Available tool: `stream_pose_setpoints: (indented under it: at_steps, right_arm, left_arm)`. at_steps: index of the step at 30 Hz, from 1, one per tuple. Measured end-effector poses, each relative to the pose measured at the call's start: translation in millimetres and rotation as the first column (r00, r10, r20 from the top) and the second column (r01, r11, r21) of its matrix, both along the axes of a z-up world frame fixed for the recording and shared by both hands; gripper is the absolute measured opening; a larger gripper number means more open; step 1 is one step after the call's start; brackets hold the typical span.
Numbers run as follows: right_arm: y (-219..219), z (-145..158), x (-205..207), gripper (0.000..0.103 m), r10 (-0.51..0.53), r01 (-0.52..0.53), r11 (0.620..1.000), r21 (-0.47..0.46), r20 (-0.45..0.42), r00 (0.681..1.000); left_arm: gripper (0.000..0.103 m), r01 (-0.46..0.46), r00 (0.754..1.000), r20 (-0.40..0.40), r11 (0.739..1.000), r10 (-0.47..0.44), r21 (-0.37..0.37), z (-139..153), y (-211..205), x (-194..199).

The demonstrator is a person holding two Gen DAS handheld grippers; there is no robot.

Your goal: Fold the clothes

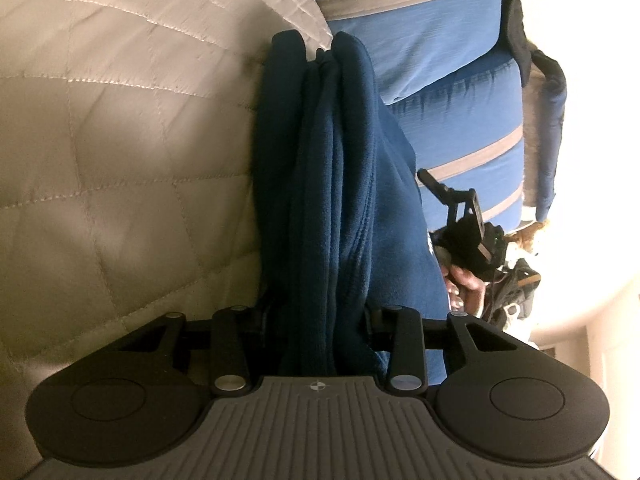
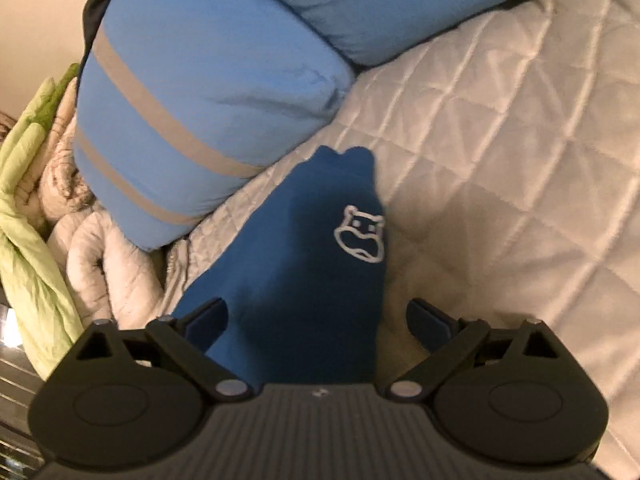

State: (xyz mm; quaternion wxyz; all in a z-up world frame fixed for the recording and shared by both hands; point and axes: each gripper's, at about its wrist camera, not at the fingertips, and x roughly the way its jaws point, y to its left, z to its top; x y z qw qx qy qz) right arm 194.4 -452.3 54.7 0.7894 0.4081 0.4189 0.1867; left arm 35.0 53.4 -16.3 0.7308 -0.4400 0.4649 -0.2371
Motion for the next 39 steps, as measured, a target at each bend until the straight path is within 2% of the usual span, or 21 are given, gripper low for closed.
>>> stream_pose_setpoints:
  at_steps: [7, 9, 10, 11, 15, 20, 24, 27, 30, 31, 32, 33, 34, 36, 37, 39]
  right_arm:
    - [15, -9, 15, 0.081, 0.01, -0.012, 0.996, 0.084, 0.03, 1.0]
    - [18, -9, 15, 0.065, -0.007, 0.006, 0.999, 0.052, 0.028, 1.0]
    - [17, -7, 14, 0.043, -0.007, 0.006, 0.999, 0.04, 0.025, 1.0]
    - [16, -5, 13, 0.032, -0.006, 0.005, 1.0, 0.029, 0.023, 1.0]
    - [22, 22, 3, 0.025, 0.013, -0.009, 0.999, -0.045, 0.077, 0.997]
    - [32, 67, -13, 0.024, 0.028, -0.018, 0.998, -0.058, 0.176, 0.984]
    - [46, 110, -19, 0.023, 0.043, -0.032, 0.998, -0.046, 0.258, 0.965]
    - [65, 153, -16, 0.023, 0.045, -0.035, 0.999, -0.034, 0.338, 0.94]
    - [96, 200, 1, 0.025, 0.059, -0.04, 0.998, -0.053, 0.419, 0.906]
    - [108, 207, 13, 0.033, 0.06, -0.019, 0.995, -0.102, 0.423, 0.904]
    - [120, 215, 25, 0.061, 0.062, 0.003, 0.989, -0.151, 0.427, 0.902]
    - [133, 222, 37, 0.076, 0.065, 0.025, 0.98, -0.199, 0.43, 0.9]
    - [145, 229, 48, 0.102, 0.067, 0.047, 0.968, -0.248, 0.432, 0.9]
    - [159, 228, 51, 0.102, 0.07, 0.084, 0.927, -0.366, 0.387, 0.919]
    - [160, 225, 43, 0.102, 0.097, 0.081, 0.908, -0.412, 0.394, 0.914]
    - [163, 219, 26, 0.102, 0.15, 0.079, 0.863, -0.499, 0.402, 0.903]
  left_arm:
    - [0.038, -0.005, 1.0, 0.005, 1.0, 0.005, 0.008, 2, -1, 0]
    - [0.037, -0.015, 1.0, 0.009, 1.0, 0.015, 0.02, 4, -2, -1]
    - [0.036, -0.02, 1.0, 0.011, 0.999, 0.02, 0.027, 5, -3, -2]
    - [0.034, -0.031, 0.999, 0.009, 0.999, 0.031, 0.035, 8, -4, -3]
    - [0.029, -0.065, 0.996, 0.06, 0.994, 0.06, 0.09, 34, -2, -16]
    - [0.028, -0.113, 0.985, 0.142, 0.984, 0.094, 0.136, 77, 7, -40]
    - [0.028, -0.171, 0.967, 0.216, 0.973, 0.135, 0.155, 123, 29, -51]
    - [0.028, -0.212, 0.942, 0.3, 0.959, 0.149, 0.19, 166, 46, -51]
    - [0.038, -0.267, 0.917, 0.356, 0.941, 0.183, 0.206, 198, 68, -33]
    - [0.047, -0.297, 0.909, 0.366, 0.926, 0.2, 0.234, 202, 74, -23]
    - [0.059, -0.346, 0.906, 0.35, 0.893, 0.237, 0.289, 204, 82, -14]
    - [0.062, -0.399, 0.898, 0.331, 0.854, 0.29, 0.334, 203, 88, -11]
    - [0.063, -0.453, 0.88, 0.326, 0.813, 0.345, 0.365, 201, 94, -14]
    - [0.067, -0.52, 0.848, 0.354, 0.75, 0.395, 0.408, 195, 100, -27]
    - [0.071, -0.528, 0.844, 0.362, 0.735, 0.397, 0.426, 192, 100, -33]
    - [0.073, -0.521, 0.851, 0.352, 0.71, 0.39, 0.474, 183, 96, -46]
